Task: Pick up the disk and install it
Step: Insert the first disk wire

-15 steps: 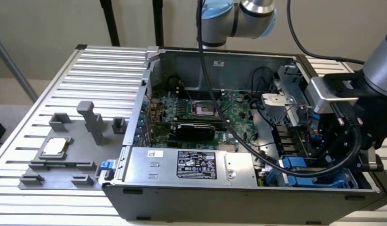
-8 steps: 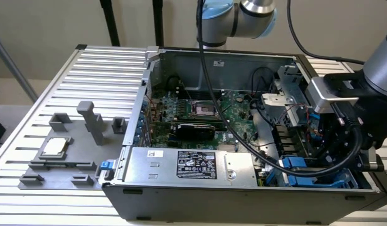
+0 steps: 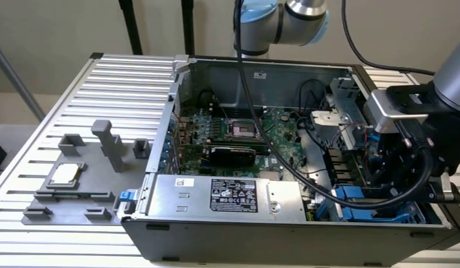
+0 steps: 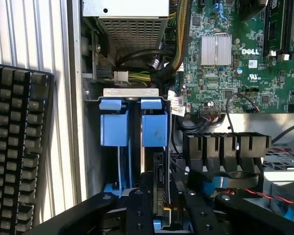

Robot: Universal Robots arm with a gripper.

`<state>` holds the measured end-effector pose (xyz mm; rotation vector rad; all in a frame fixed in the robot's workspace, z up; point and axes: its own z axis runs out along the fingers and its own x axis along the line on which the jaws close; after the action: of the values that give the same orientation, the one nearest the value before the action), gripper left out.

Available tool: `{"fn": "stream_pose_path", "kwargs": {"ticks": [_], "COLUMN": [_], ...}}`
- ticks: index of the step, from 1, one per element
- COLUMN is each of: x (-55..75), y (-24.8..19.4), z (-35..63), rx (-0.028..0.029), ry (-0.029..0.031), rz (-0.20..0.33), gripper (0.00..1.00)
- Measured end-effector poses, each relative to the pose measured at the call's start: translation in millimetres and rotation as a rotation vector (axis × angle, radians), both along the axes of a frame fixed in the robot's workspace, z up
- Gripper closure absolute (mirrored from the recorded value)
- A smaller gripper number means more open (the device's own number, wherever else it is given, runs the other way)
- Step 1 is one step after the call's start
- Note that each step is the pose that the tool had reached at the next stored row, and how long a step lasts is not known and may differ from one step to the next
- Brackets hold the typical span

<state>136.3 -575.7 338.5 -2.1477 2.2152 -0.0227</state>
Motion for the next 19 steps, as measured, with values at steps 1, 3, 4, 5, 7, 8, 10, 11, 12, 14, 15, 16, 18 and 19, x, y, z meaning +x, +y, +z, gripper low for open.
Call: {"fn": "stream_pose_path", "kwargs": {"ticks": [1,3,4,5,7,8,10,11,12,14,15,16,18,19], "x": [0.0,0.0,0.0,0.0,0.1,0.0,0.0,0.0,-0.1,-1.5,-2.8,-4.7,-9.0,-11.3], "y": [0.0,0.0,0.0,0.0,0.0,0.0,0.0,0.0,0.0,0.8,1.6,3.1,7.5,10.4], "z": [2.5,9.9,14.5,19.0,28.1,32.7,41.8,44.8,46.3,46.6,46.7,46.7,46.7,46.7], "rx": [0.0002,0.0001,0.0001,-0.0001,0.0001,0.0001,0.0000,0.0000,-0.0001,0.0003,0.0001,0.0000,-0.0009,-0.0021], "ry": [0.0000,0.0000,0.0000,0.0000,0.0000,0.0000,0.0000,0.0000,-0.0001,0.0000,-0.0001,0.0000,0.0000,0.0000], "rz": [0.000,0.000,0.000,0.000,0.000,0.000,0.000,0.000,0.000,0.000,0.000,0.000,0.000,0.000], "gripper": [0.69,0.69,0.69,0.69,0.69,0.69,0.69,0.69,0.69,0.69,0.69,0.69,0.69,0.69]}}
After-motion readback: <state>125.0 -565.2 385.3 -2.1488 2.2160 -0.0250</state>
